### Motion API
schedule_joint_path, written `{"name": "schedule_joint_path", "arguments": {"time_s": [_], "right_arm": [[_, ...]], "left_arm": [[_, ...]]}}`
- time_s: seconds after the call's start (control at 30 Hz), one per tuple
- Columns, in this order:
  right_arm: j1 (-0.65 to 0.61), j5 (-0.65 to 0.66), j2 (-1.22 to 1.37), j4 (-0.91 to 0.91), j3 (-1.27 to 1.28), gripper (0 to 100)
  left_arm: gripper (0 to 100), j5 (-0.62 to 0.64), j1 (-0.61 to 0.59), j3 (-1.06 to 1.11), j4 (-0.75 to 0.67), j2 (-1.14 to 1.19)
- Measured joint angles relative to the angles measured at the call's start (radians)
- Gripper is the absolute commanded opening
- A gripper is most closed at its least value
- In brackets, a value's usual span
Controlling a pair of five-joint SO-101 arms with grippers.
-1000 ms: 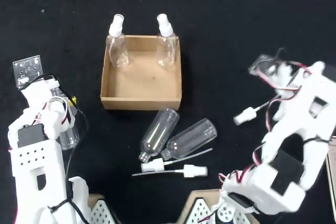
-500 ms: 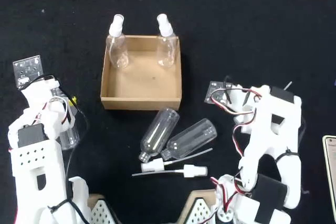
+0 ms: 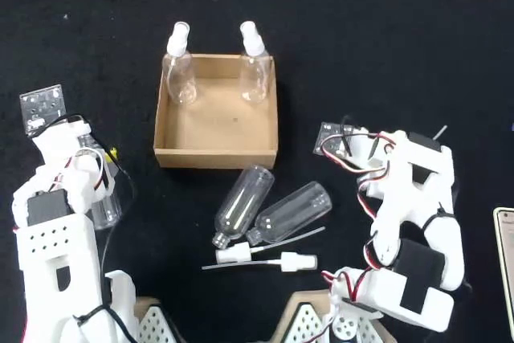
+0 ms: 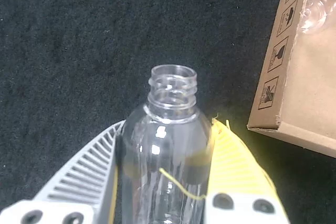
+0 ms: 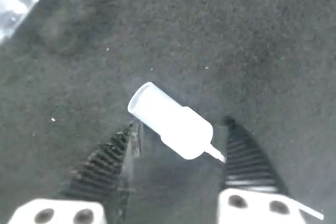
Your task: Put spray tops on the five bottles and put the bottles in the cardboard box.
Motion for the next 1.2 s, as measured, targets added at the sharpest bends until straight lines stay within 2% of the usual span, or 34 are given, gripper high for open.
{"name": "schedule_joint_path", "arguments": {"time_s": [0.1, 0.23, 0.33, 0.43, 0.53, 0.6, 0.67, 0.73, 1.0, 1.2], "right_arm": [[0.0, -0.054, 0.0, -0.002, 0.0, 1.6], [0.0, -0.238, 0.0, -0.026, -0.002, 1.8], [0.023, -0.471, 0.002, -0.029, -0.017, 2.2], [0.095, -0.784, 0.008, -0.031, -0.064, 3.8], [0.195, -1.068, 0.037, -0.031, -0.098, 14.7], [0.233, -1.126, 0.08, -0.031, -0.107, 21.8], [0.242, -1.12, 0.124, -0.031, -0.117, 25.5], [0.242, -1.066, 0.167, -0.031, -0.132, 24.9], [0.242, -0.736, 0.204, 0.092, -0.239, 24.7], [0.242, -0.678, 0.212, 0.104, -0.276, 20.3]], "left_arm": [[3, 0.0, 0.0, 0.0, 0.0, 0.0], [3, 0.0, 0.0, 0.0, 0.0, 0.0], [3, 0.0, 0.0, 0.0, 0.0, 0.0], [3, 0.0, 0.0, 0.0, 0.0, 0.0], [3, 0.0, 0.0, 0.0, 0.0, 0.0], [3, 0.0, 0.0, 0.0, 0.0, 0.0], [3, 0.0, 0.0, 0.0, 0.0, 0.0], [3, 0.0, 0.0, 0.0, 0.0, 0.0], [3, 0.0, 0.0, 0.0, 0.0, 0.0], [3, 0.0, 0.0, 0.0, 0.0, 0.0]]}}
